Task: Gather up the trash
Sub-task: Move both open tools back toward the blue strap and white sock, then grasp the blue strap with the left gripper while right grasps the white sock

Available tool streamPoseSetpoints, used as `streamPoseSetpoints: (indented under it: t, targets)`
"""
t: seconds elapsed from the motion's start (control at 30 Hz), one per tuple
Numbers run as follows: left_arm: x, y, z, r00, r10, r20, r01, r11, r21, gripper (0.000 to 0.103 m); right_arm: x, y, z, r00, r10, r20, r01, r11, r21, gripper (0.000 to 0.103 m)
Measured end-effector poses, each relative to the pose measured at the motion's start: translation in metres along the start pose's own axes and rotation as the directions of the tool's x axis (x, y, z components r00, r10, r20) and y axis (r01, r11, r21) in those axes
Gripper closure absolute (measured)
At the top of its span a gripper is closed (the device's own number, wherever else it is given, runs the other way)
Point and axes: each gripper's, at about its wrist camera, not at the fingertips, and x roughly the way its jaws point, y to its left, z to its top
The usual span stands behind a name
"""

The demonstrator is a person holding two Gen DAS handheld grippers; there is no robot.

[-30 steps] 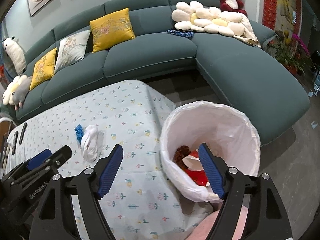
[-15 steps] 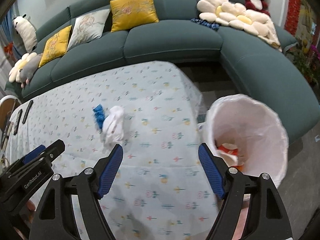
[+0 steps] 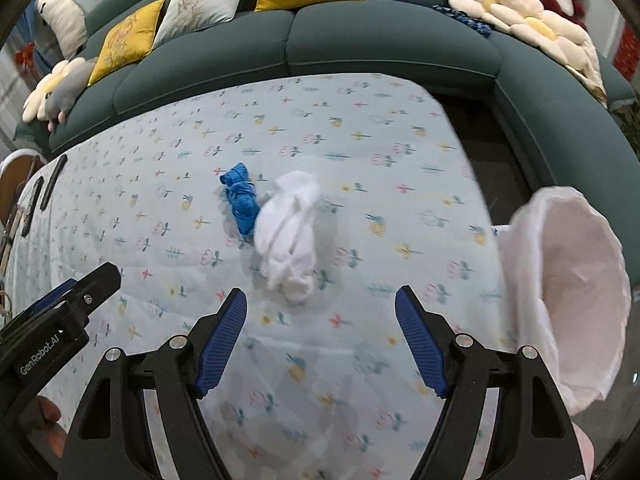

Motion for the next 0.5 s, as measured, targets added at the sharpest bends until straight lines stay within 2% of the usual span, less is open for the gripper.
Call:
streamPoseSetpoints:
  t: [0.13, 0.23, 0.33, 0.4, 0.5]
  targets:
    - [0.014, -0.004, 0.013, 1.000, -0.002, -0.010, 0.002, 1.000, 0.000, 0.037, 0.022, 0.006, 0.013, 1.000, 0.011, -0.025, -0.011, 1.000, 0.007, 0.031]
    - [0.023, -0.008, 0.023, 1.000, -0.005, -0.020, 0.005, 1.000, -0.005, 0.037, 0.038, 0.007, 0.021, 0.998, 0.025, -0.052, -0.025, 1.000, 0.010, 0.041]
    - [0.032, -0.017, 0.031, 0.999, -0.016, -0.028, 0.016, 1.000, -0.008, 0.037, 0.053, 0.005, 0.023, 0.995, 0.035, -0.091, -0.032, 0.999, 0.026, 0.054]
    - [0.038, -0.026, 0.036, 0.999, -0.026, -0.034, 0.025, 1.000, -0.003, 0.036, 0.061, 0.000, 0.023, 0.993, 0.043, -0.114, -0.039, 0.999, 0.035, 0.072]
    - [0.048, -0.043, 0.041, 0.998, -0.045, -0.042, 0.046, 0.999, 0.022, 0.036, 0.064, -0.011, 0.022, 0.992, 0.050, -0.117, -0.046, 0.998, 0.041, 0.086]
